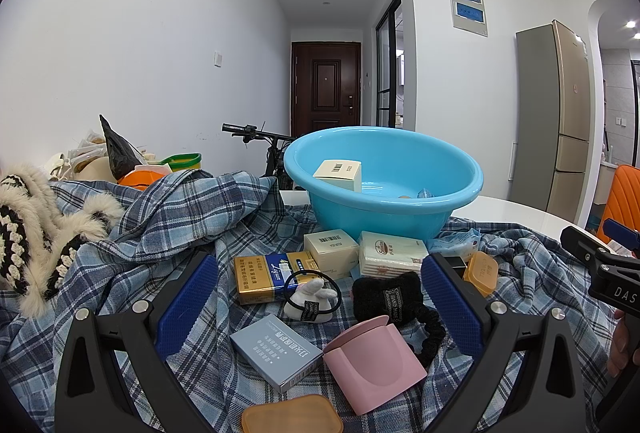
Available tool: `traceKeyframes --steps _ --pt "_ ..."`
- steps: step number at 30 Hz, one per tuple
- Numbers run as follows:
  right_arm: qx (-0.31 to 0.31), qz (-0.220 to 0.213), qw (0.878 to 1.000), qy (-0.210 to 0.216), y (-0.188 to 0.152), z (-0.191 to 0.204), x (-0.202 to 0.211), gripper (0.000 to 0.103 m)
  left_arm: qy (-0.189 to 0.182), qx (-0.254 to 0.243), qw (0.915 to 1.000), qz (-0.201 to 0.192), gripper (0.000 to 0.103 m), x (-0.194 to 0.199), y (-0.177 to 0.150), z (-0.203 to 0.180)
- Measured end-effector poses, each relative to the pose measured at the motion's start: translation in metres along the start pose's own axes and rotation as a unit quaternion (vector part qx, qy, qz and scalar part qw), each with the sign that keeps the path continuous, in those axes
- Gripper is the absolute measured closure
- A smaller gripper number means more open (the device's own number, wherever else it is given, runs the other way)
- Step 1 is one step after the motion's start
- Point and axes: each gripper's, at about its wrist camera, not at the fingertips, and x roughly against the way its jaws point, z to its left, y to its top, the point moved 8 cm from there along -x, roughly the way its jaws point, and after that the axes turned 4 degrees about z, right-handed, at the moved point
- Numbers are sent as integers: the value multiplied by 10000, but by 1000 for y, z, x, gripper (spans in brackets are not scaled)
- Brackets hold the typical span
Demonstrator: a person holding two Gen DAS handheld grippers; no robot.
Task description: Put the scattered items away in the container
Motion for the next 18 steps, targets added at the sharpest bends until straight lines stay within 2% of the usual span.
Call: traceKeyframes --steps 18 --pt "19 18 10000 5 -1 -1 -1 0 -83 -40 10000 1 0 -1 0 -4"
